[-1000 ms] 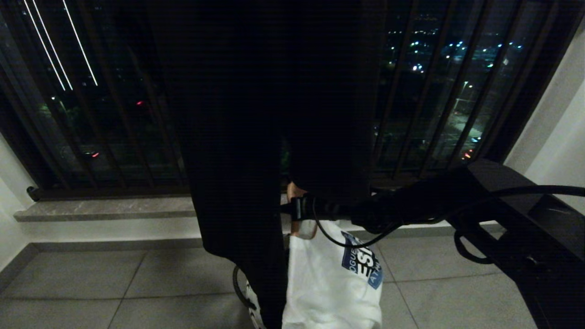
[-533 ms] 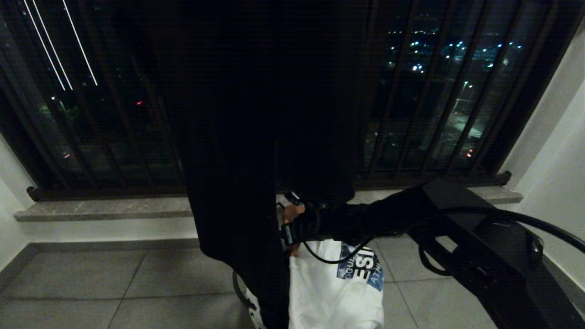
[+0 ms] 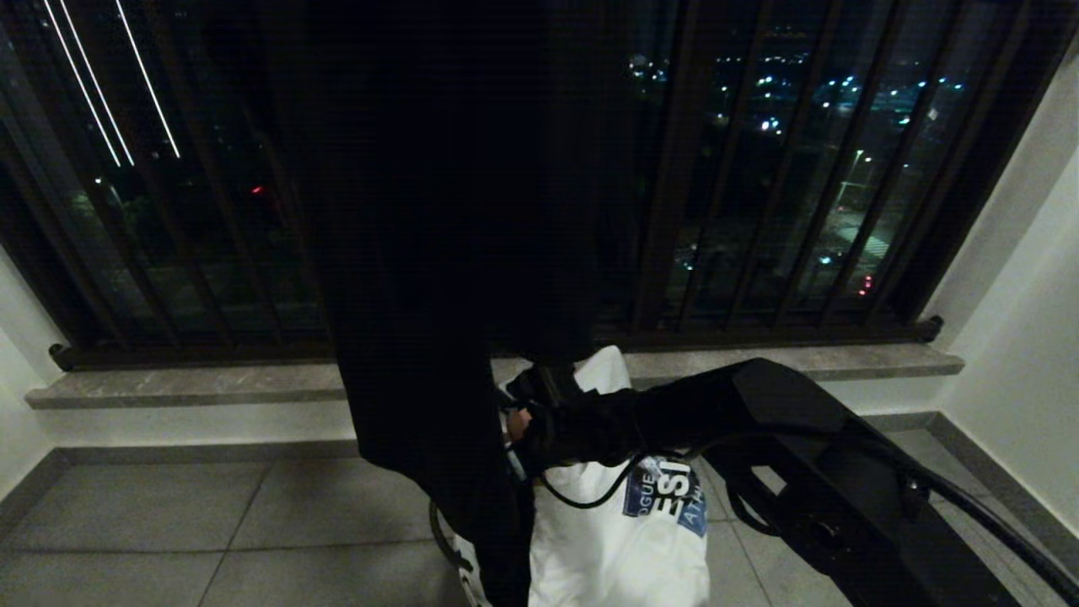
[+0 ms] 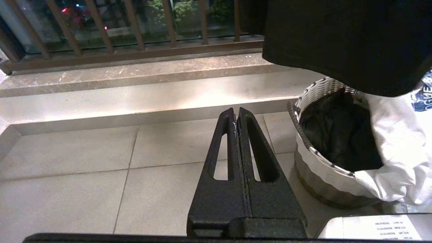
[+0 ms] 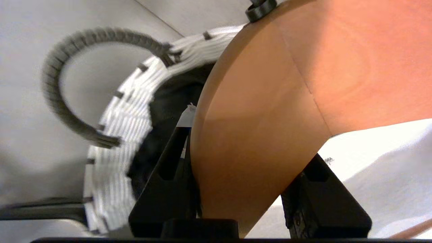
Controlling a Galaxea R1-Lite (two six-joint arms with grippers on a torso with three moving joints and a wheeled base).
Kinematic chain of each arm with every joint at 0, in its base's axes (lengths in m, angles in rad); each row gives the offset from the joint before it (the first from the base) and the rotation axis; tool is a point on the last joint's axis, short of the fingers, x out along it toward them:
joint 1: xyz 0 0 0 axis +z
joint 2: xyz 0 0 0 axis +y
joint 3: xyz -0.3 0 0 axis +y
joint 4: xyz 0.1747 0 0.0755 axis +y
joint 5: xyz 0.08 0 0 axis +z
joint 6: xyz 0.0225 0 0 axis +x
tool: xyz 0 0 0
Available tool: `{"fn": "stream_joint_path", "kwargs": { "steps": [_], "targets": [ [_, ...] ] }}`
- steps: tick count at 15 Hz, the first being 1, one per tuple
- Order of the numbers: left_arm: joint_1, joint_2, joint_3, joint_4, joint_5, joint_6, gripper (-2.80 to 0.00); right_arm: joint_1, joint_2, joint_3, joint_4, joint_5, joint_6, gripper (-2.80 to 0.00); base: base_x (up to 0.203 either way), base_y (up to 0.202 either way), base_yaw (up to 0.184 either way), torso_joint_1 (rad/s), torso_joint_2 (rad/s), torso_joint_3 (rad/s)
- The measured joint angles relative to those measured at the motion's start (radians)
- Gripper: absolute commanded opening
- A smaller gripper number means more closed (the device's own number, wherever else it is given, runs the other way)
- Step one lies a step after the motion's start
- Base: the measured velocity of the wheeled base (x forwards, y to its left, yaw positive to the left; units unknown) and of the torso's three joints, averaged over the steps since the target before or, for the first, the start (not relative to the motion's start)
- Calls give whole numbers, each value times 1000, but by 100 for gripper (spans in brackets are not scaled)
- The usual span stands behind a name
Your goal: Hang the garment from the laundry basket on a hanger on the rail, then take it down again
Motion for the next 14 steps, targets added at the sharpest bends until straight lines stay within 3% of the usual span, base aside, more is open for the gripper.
{"fn": "stream_joint_path", "kwargs": {
  "steps": [9,14],
  "targets": [
    [0,0,0,0,0,0,-280,39,75,-75,34,-101,-190,-280,0,0,0,0,0,0],
    [0,0,0,0,1,0,-280,44,89,-87,26,-108,-210,-280,0,0,0,0,0,0]
  ]
}}
